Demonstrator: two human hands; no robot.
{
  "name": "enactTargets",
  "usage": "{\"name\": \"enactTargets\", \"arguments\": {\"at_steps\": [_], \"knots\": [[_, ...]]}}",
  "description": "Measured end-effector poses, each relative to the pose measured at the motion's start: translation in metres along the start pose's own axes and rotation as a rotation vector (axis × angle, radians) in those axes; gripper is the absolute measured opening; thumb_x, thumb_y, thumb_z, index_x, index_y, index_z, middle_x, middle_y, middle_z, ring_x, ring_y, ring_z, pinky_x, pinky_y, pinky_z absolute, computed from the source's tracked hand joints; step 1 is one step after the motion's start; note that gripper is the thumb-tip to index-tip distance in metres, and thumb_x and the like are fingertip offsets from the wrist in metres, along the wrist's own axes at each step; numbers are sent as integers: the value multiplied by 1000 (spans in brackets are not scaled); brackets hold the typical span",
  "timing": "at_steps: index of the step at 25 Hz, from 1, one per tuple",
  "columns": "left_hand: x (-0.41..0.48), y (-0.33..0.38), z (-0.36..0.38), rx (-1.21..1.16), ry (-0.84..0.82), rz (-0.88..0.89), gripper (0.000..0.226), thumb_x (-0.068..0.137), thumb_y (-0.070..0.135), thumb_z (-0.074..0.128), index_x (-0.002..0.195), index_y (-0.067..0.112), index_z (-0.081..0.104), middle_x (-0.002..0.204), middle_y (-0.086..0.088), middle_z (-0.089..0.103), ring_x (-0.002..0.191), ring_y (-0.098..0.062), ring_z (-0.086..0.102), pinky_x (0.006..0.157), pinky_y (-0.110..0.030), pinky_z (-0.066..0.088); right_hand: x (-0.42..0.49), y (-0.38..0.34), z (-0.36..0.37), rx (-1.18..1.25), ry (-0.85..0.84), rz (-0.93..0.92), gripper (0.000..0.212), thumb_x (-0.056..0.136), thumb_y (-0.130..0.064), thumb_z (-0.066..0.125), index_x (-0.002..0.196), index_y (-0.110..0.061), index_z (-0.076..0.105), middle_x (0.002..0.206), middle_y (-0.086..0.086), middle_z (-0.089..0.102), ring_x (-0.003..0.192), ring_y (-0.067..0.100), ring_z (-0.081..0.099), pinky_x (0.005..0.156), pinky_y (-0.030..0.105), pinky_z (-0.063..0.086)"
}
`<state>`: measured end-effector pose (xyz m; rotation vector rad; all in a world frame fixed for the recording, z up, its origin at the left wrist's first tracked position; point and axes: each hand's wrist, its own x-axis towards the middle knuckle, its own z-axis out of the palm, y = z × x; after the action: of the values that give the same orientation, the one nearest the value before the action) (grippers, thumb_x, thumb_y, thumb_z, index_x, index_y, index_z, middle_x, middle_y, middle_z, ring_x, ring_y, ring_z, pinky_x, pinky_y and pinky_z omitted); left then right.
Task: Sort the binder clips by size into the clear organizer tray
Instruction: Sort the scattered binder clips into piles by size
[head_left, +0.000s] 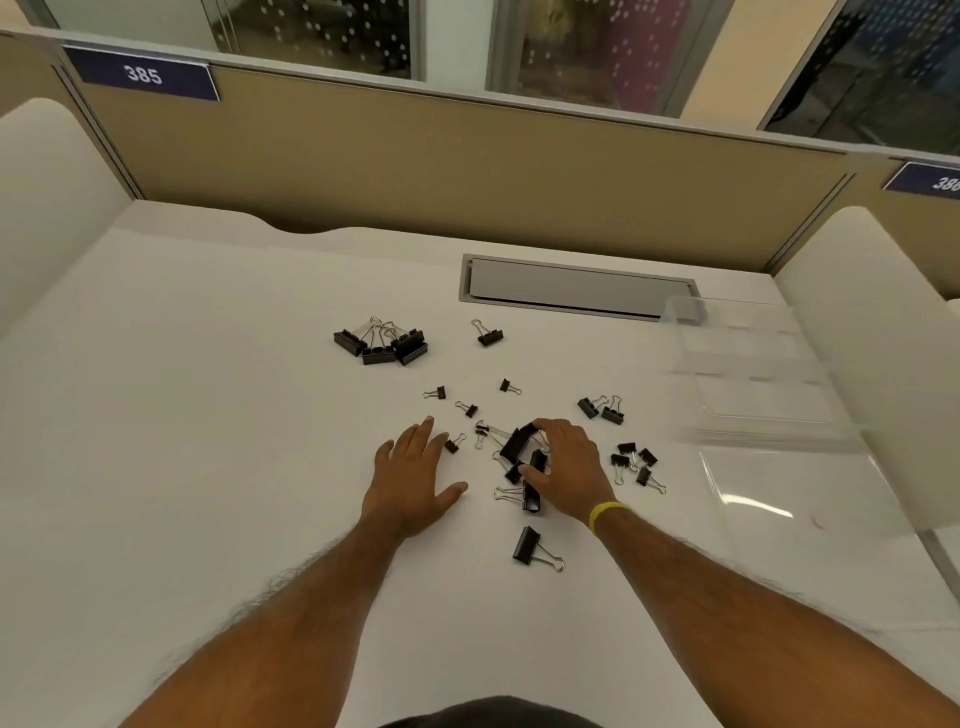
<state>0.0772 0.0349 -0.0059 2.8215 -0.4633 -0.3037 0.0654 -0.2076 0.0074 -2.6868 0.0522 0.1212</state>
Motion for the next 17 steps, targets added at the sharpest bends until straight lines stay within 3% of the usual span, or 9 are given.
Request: {"name": "enactTargets", "arguments": {"at_steps": [7,12,15,17], "knots": [[2,8,-3,3,36,3,72,92,60,41,151,23,24,162,-1,11,148,-20,11,119,-44,12,20,-16,5,-70,-65,-12,59,82,-47,67,131,-21,46,126,1,51,117,22,46,99,38,36],[1,2,-2,-68,108,14,65,92,55,47,146,21,34,156,-1,30,143,-20,25,115,-42,21,23,-19,9,-35,-40,-25,53,80,-40,69,125,-19,50,119,1,53,111,21,50,97,35,37],[3,1,1,-196,246,6,54,91,50,53,134,19,48,132,0,51,122,-18,47,101,-38,37,16,-21,8,160,50,-23,51,78,-37,73,120,-19,51,111,-1,51,99,19,53,91,35,45],[7,10,-2,-406,295,-71,45,90,48,57,124,20,55,112,4,58,102,-12,56,89,-33,46,11,-27,9,292,101,-28,51,77,-37,75,118,-20,51,109,-3,48,92,15,54,83,30,49]]}}
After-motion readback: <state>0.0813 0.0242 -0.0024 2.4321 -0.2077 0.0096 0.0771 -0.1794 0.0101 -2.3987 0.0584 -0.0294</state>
